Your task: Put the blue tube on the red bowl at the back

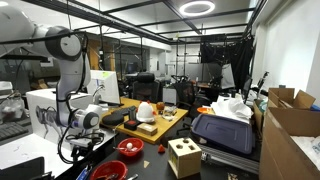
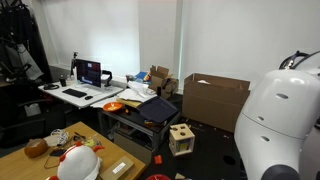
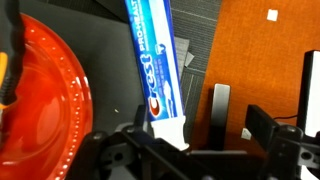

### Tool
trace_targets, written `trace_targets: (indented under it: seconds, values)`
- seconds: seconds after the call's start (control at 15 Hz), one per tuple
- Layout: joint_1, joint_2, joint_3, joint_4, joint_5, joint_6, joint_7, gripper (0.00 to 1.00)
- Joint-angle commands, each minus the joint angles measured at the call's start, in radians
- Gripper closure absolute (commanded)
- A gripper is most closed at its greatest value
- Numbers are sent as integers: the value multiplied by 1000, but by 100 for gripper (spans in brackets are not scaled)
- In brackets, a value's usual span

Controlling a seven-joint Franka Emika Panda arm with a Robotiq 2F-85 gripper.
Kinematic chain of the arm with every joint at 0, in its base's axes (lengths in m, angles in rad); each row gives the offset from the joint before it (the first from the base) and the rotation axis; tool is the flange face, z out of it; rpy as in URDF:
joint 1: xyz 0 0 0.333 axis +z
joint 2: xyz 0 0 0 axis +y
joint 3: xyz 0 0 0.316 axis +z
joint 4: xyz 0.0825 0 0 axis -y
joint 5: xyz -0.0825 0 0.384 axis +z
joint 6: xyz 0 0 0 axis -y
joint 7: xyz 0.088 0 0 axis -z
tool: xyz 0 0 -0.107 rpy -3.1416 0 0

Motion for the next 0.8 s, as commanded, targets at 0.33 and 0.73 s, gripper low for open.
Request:
trace_targets:
  seconds: [0.33,0.73]
  values:
    - [48,67,-50,36,-4,126,-11,0]
    - [88,63,-99,45,-15,177,-11,27]
